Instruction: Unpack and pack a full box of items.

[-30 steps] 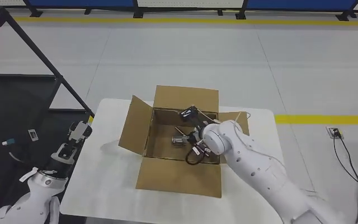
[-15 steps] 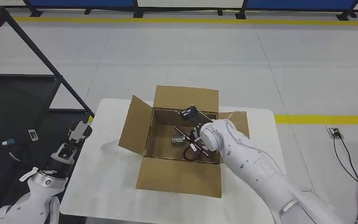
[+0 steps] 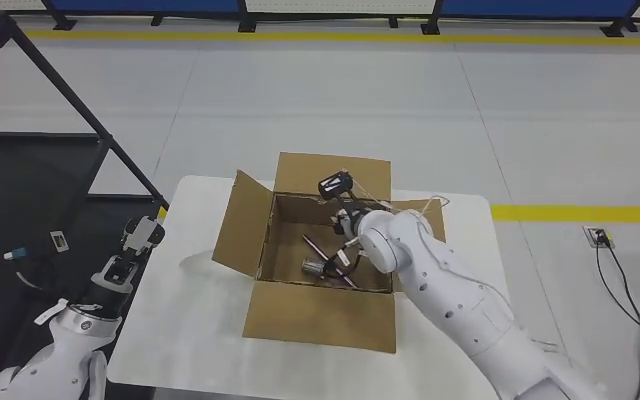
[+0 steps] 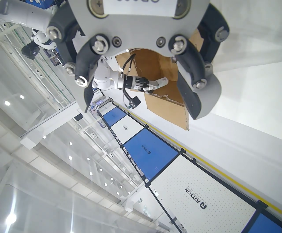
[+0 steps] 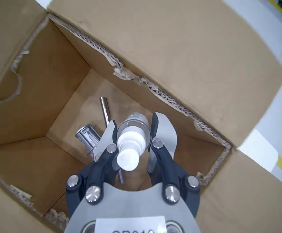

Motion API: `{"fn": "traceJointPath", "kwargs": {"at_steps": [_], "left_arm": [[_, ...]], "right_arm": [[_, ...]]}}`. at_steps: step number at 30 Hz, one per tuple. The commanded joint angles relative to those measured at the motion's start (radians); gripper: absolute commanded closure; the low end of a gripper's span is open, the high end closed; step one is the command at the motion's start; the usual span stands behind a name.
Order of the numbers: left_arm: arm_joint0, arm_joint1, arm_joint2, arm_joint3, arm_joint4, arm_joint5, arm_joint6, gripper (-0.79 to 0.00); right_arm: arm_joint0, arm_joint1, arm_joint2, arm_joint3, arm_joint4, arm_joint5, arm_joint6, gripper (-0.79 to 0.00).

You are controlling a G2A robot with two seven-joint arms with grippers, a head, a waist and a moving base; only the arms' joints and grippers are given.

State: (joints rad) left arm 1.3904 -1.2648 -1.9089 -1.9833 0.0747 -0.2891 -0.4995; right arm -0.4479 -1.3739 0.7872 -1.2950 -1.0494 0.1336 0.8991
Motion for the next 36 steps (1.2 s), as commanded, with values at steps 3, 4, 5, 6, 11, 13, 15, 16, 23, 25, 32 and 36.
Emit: {"fn": "traceJointPath", "kwargs": {"at_steps": [3, 4, 5, 6, 11, 13, 15, 16, 23, 25, 32, 36], "left_arm": [[0.000, 0.000, 0.000, 0.000, 0.000, 0.000, 0.000, -0.785], [0.000, 0.000, 0.000, 0.000, 0.000, 0.000, 0.000, -0.785], [0.000, 0.000, 0.000, 0.000, 0.000, 0.000, 0.000, -0.785], [0.000, 0.000, 0.000, 0.000, 0.000, 0.000, 0.000, -0.785], [0.000, 0.000, 0.000, 0.000, 0.000, 0.000, 0.000, -0.785], [0.000, 0.000, 0.000, 0.000, 0.000, 0.000, 0.000, -0.785], [0.000, 0.000, 0.000, 0.000, 0.000, 0.000, 0.000, -0.785], [0.000, 0.000, 0.000, 0.000, 0.000, 0.000, 0.000, -0.785], [0.000, 0.000, 0.000, 0.000, 0.000, 0.000, 0.000, -0.785], [0.000, 0.000, 0.000, 0.000, 0.000, 0.000, 0.000, -0.785], [0.000, 0.000, 0.000, 0.000, 0.000, 0.000, 0.000, -0.785], [0.000, 0.000, 0.000, 0.000, 0.000, 0.000, 0.000, -0.785]], "right_arm": [[-0.145, 0.057, 0.142, -0.337, -0.146, 0.030, 0.101, 0.000], [-0.186, 0.069, 0.181, -0.415, -0.186, 0.044, 0.119, 0.000], [-0.229, 0.079, 0.221, -0.490, -0.222, 0.061, 0.134, 0.000], [-0.271, 0.089, 0.262, -0.558, -0.256, 0.076, 0.145, 0.000], [-0.446, 0.120, 0.456, -0.751, -0.423, 0.170, 0.200, 0.000], [-0.499, 0.125, 0.516, -0.777, -0.467, 0.202, 0.216, 0.000], [-0.541, 0.128, 0.565, -0.775, -0.482, 0.220, 0.225, 0.000], [-0.556, 0.129, 0.586, -0.761, -0.485, 0.225, 0.228, 0.000], [-0.574, 0.128, 0.684, -0.510, -0.374, 0.214, 0.185, 0.000], [-0.562, 0.126, 0.695, -0.436, -0.337, 0.199, 0.162, 0.000], [-0.519, 0.123, 0.706, -0.219, -0.238, 0.126, 0.075, 0.000], [-0.509, 0.121, 0.704, -0.173, -0.222, 0.115, 0.051, 0.000]]}}
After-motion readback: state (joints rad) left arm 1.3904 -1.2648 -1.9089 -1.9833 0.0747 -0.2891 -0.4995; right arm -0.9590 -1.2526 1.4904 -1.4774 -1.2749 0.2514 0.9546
